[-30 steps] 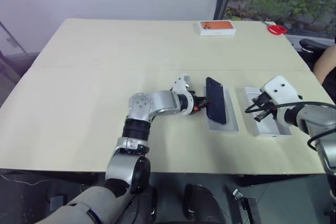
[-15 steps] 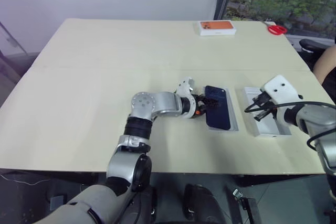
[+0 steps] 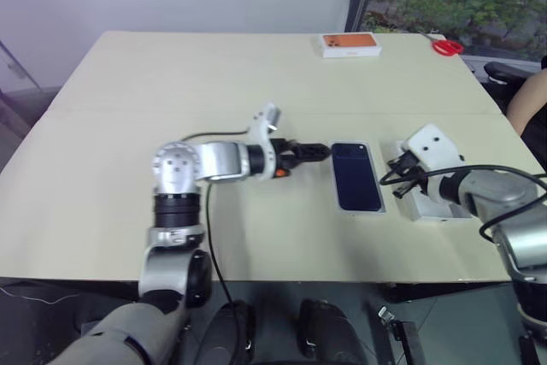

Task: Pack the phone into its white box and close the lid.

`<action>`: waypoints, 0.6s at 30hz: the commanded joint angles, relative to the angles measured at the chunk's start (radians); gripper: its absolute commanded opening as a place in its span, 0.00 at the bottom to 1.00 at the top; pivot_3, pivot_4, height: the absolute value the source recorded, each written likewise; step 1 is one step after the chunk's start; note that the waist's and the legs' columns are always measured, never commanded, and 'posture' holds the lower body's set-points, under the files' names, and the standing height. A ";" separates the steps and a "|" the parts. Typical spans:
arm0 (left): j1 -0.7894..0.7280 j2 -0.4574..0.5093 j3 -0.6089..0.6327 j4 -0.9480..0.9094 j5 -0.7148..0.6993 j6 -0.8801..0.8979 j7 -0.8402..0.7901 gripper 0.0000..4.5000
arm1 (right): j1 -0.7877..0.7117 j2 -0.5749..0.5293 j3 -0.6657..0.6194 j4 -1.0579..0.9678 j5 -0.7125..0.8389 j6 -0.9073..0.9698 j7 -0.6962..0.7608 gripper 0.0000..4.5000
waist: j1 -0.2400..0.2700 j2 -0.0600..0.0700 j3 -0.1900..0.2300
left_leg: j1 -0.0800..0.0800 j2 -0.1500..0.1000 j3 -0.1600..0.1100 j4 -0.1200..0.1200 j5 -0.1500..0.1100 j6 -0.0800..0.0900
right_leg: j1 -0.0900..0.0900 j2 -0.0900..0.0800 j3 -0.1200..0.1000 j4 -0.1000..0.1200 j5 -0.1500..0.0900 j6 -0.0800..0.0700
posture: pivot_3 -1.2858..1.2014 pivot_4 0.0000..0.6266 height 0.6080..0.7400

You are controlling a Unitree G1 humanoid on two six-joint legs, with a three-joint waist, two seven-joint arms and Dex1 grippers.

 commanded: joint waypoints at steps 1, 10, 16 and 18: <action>0.061 0.159 -0.158 -0.137 0.210 -0.210 -0.241 0.99 | -0.022 0.012 0.003 -0.008 -0.001 -0.005 -0.022 0.00 | 0.002 0.000 0.000 | 0.000 0.000 0.000 0.000 0.000 0.000 | 0.000 0.000 0.000 0.000 0.000 0.000 | 0.52 0.24 1.00; 0.243 0.370 -0.333 -0.221 0.550 -0.663 -0.632 0.99 | -0.027 0.009 0.004 0.040 -0.009 -0.018 -0.048 0.00 | 0.005 0.001 0.000 | -0.001 -0.001 0.002 0.000 -0.004 0.007 | 0.000 -0.006 0.001 -0.004 0.000 -0.001 | 0.52 0.24 1.00; 0.273 0.361 -0.387 -0.215 0.645 -0.714 -0.701 0.88 | -0.008 -0.004 0.000 0.049 -0.012 -0.021 -0.046 0.00 | 0.005 0.001 0.000 | -0.001 0.000 0.001 0.000 -0.005 0.008 | 0.000 -0.006 0.001 -0.003 0.000 -0.001 | 0.52 0.24 1.00; 0.268 0.344 -0.437 -0.212 0.695 -0.730 -0.714 0.72 | 0.000 -0.016 -0.001 0.054 -0.016 -0.012 -0.043 0.00 | 0.006 0.001 0.000 | -0.001 0.000 0.001 0.000 -0.005 0.009 | 0.000 -0.006 0.001 -0.003 0.000 -0.001 | 0.52 0.24 1.00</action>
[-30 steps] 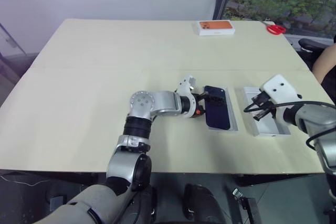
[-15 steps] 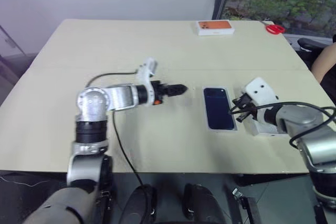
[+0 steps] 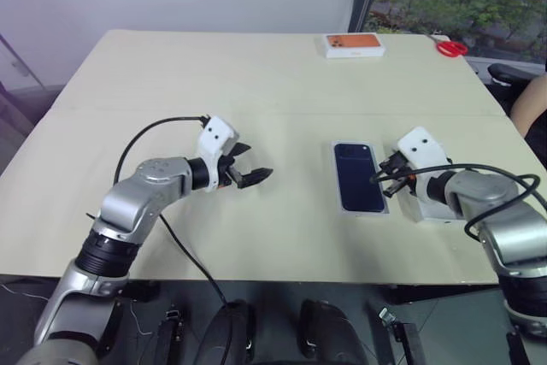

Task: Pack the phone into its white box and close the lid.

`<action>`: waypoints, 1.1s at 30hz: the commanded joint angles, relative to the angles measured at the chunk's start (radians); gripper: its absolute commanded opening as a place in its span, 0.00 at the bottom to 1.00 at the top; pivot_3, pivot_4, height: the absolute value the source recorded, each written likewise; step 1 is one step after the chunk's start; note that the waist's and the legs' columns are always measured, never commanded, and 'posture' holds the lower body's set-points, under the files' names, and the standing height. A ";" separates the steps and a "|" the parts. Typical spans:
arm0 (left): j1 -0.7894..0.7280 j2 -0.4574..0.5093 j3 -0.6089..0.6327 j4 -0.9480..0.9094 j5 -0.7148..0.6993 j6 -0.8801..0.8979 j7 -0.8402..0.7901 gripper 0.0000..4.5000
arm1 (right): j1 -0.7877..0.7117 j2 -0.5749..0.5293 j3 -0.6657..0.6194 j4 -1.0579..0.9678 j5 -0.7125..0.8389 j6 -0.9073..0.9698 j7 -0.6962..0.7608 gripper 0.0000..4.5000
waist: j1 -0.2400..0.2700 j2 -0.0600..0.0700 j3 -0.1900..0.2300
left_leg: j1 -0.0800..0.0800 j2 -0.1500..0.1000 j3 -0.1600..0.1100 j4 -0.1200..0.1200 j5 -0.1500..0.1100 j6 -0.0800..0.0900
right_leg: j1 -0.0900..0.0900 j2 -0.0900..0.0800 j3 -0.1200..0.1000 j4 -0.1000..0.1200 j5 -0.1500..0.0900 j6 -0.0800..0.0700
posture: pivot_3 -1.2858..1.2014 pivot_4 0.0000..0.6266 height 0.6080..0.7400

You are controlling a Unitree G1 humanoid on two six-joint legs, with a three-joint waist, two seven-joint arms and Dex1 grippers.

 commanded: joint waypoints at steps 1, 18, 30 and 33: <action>-0.015 -0.037 -0.073 -0.022 0.081 -0.031 -0.017 0.62 | 0.011 -0.040 -0.017 -0.003 -0.015 -0.008 0.003 0.00 | 0.002 0.000 0.000 | 0.000 0.000 0.000 0.000 0.000 0.000 | 0.000 0.000 0.000 0.000 0.000 0.000 | 0.52 0.24 1.00; -0.202 -0.338 -0.317 0.209 0.308 0.044 -0.052 0.01 | 0.093 -0.082 0.064 -0.052 -0.069 0.012 -0.004 0.00 | -0.001 0.000 0.000 | 0.001 0.001 0.000 0.001 -0.001 0.002 | 0.001 0.006 -0.001 0.003 0.002 0.005 | 0.52 0.24 1.00; -0.183 -0.374 -0.317 0.169 0.257 0.080 -0.216 0.01 | 0.150 -0.071 0.072 -0.147 -0.008 0.016 0.064 0.00 | -0.001 0.000 0.000 | 0.001 0.002 0.000 0.002 -0.001 0.002 | 0.001 0.006 -0.001 0.003 0.002 0.005 | 0.52 0.24 1.00; -0.180 -0.359 -0.327 0.151 0.254 0.097 -0.253 0.01 | 0.160 -0.074 0.072 -0.162 -0.001 0.019 0.077 0.00 | 0.000 0.000 0.000 | 0.001 0.002 0.000 0.002 -0.001 0.002 | 0.001 0.006 -0.001 0.003 0.002 0.005 | 0.52 0.24 1.00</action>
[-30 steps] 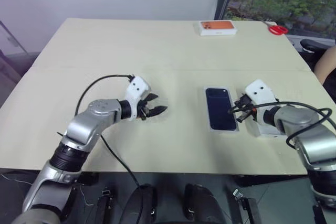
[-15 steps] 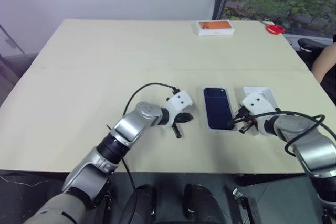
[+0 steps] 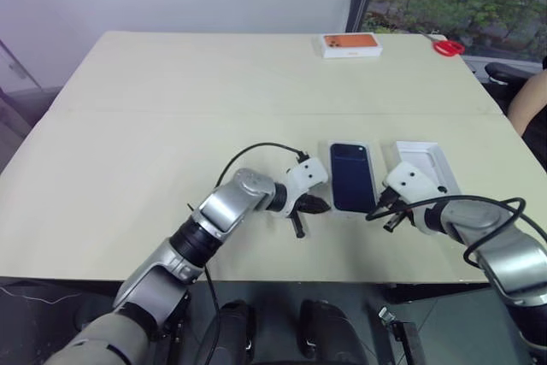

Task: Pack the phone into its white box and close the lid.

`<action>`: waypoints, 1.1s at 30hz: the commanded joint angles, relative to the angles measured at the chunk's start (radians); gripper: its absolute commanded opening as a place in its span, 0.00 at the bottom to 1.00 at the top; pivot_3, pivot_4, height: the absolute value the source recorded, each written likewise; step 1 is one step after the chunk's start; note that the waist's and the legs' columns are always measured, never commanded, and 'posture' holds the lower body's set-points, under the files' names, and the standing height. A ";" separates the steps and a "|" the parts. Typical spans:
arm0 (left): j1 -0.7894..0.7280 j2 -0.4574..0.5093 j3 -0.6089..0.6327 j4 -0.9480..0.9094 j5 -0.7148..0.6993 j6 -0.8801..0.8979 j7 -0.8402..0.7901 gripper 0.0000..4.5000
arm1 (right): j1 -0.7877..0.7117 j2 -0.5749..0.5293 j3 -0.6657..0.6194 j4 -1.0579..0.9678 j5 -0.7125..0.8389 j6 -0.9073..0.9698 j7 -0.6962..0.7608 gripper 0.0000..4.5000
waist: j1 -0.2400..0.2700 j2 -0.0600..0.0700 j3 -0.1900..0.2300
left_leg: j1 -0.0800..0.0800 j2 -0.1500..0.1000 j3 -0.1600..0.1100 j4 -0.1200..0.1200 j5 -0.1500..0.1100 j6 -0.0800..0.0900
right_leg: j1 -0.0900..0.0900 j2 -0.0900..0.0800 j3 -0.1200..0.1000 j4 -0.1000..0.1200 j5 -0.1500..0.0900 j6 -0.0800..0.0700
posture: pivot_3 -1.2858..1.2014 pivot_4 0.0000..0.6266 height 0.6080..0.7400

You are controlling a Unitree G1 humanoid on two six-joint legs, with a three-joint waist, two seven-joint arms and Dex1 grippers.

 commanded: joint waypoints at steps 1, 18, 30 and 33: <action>0.001 0.002 -0.004 -0.063 -0.028 0.011 -0.052 0.01 | 0.012 -0.011 0.000 -0.065 0.025 -0.006 0.027 0.00 | 0.000 0.000 0.000 | 0.000 0.000 0.000 0.000 0.000 0.000 | 0.000 0.000 0.000 0.000 0.000 0.000 | 0.52 0.24 1.00; 0.023 0.063 0.040 -0.146 -0.041 0.048 -0.124 0.01 | 0.080 -0.049 -0.014 -0.144 0.062 -0.012 0.081 0.00 | 0.000 0.000 0.000 | 0.000 0.000 0.000 0.001 0.000 0.000 | 0.000 0.000 0.000 0.000 -0.001 -0.001 | 0.52 0.24 1.00; -0.007 0.197 0.091 -0.105 0.066 -0.062 -0.060 0.01 | 0.057 -0.028 -0.028 -0.099 0.040 -0.003 0.010 0.00 | 0.002 0.000 0.000 | 0.000 0.000 0.000 0.001 0.000 0.000 | 0.000 0.000 0.000 0.000 0.000 0.000 | 0.52 0.24 1.00; -0.018 0.167 0.051 -0.055 0.104 -0.095 -0.048 0.01 | 0.041 -0.023 -0.020 -0.085 0.040 -0.003 -0.003 0.00 | 0.002 0.000 0.000 | 0.000 -0.001 0.000 0.001 0.000 0.000 | 0.000 0.000 0.000 0.000 0.000 0.000 | 0.52 0.24 1.00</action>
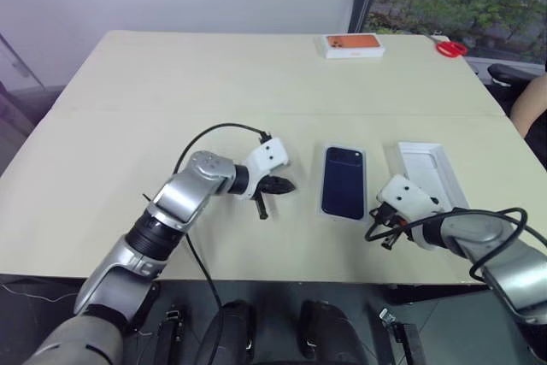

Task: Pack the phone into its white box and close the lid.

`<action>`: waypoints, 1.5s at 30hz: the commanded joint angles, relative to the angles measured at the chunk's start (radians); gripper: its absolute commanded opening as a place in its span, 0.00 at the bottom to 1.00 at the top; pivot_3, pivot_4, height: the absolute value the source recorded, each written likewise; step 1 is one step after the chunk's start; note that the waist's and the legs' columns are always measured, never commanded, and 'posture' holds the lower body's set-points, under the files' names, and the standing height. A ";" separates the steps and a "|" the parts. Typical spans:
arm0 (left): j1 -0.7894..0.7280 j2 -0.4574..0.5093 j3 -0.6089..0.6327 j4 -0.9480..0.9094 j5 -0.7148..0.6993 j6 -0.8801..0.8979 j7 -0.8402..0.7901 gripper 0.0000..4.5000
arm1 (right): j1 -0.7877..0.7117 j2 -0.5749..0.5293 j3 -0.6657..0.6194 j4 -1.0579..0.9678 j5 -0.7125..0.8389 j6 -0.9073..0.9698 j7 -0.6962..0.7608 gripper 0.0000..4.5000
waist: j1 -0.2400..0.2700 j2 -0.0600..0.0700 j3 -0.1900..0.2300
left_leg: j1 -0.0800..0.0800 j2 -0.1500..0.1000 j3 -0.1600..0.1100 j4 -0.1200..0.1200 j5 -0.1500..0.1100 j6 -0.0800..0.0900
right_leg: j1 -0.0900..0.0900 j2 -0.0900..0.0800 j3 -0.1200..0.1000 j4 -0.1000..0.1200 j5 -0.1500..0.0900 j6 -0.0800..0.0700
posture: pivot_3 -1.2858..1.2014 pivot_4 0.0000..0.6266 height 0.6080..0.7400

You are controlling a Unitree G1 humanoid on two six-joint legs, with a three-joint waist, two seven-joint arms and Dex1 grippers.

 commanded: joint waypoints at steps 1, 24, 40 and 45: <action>-0.030 -0.060 -0.063 0.047 0.053 -0.062 0.017 0.01 | -0.031 0.007 -0.012 0.001 -0.009 -0.005 -0.019 0.00 | 0.001 0.000 0.000 | 0.000 0.000 0.000 0.000 0.000 0.000 | 0.000 0.000 0.000 0.000 0.000 0.000 | 0.52 0.24 1.00; 0.005 -0.161 -0.122 -0.017 0.024 -0.020 -0.103 0.01 | 0.015 -0.011 0.011 -0.079 0.027 -0.009 0.029 0.00 | -0.002 0.000 0.000 | 0.000 0.001 0.000 0.000 0.000 0.000 | 0.000 0.001 0.000 0.001 0.000 0.000 | 0.52 0.24 1.00; 0.084 -0.022 0.105 -0.135 -0.121 -0.016 -0.143 0.00 | -0.135 -0.012 -0.235 -0.071 0.142 0.196 0.031 0.53 | -0.007 0.001 0.000 | 0.001 0.001 0.000 0.000 0.000 0.000 | 0.000 0.001 0.000 0.001 0.000 0.000 | 0.52 0.24 1.00; 0.119 0.033 0.190 -0.116 -0.158 -0.130 -0.175 0.00 | -0.270 0.017 -0.210 0.016 0.128 0.436 -0.079 0.75 | -0.001 0.001 -0.001 | 0.001 0.001 0.000 0.000 0.000 0.000 | 0.000 0.000 0.000 0.001 -0.001 -0.002 | 0.52 0.24 1.00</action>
